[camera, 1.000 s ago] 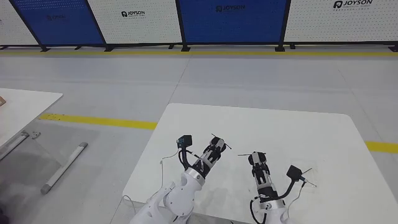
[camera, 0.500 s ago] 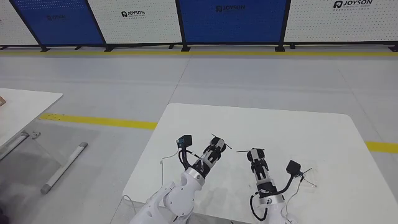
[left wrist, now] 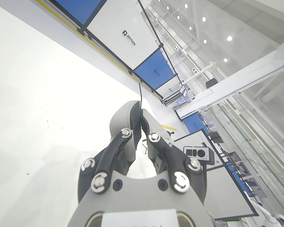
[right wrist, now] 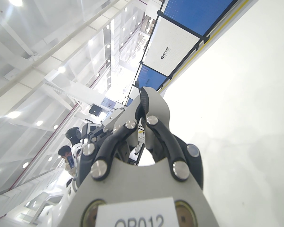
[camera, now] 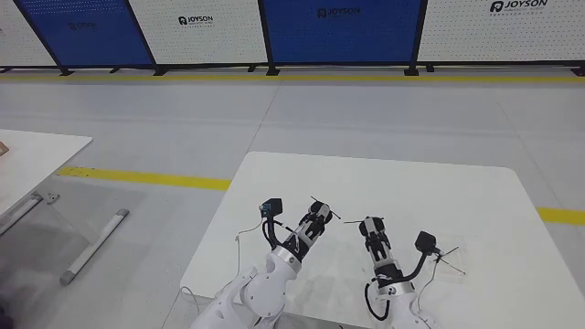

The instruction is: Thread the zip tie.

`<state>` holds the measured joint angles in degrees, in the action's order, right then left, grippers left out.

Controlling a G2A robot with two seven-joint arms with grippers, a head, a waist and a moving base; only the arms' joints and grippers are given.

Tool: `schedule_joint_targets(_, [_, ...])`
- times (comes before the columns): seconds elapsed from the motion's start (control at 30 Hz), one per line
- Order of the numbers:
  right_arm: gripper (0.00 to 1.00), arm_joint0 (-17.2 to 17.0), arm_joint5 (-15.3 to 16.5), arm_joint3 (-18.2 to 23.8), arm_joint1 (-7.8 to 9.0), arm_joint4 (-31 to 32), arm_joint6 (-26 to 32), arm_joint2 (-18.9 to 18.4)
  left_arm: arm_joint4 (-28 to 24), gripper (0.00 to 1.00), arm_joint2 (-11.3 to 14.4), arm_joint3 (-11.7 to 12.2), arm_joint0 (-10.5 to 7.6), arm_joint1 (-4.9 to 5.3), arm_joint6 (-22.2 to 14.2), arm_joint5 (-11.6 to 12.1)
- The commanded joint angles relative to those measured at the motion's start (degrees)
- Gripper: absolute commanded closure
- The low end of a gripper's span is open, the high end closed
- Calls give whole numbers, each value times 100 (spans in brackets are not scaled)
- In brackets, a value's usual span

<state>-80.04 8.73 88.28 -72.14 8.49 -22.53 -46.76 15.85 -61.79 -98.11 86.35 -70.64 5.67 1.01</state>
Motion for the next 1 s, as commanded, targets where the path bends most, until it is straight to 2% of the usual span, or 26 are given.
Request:
schedule_joint_targets(0.0, [100,25,5,-35,-29,-20,30,-11,0,100,0,0,0,0,0,0])
schedule_joint_targets(0.37, [100,174,-62,-231,-229,55,-57,58,0,100,0,0,0,0,0,0])
schedule_joint_targets(0.63, [100,169,-66,-231,-230,54,-47,53,0,100,0,0,0,0,0,0])
schedule_joint_targets(0.97, [100,106,-68,-228,-294,30,298,-117,0,100,0,0,0,0,0,0])
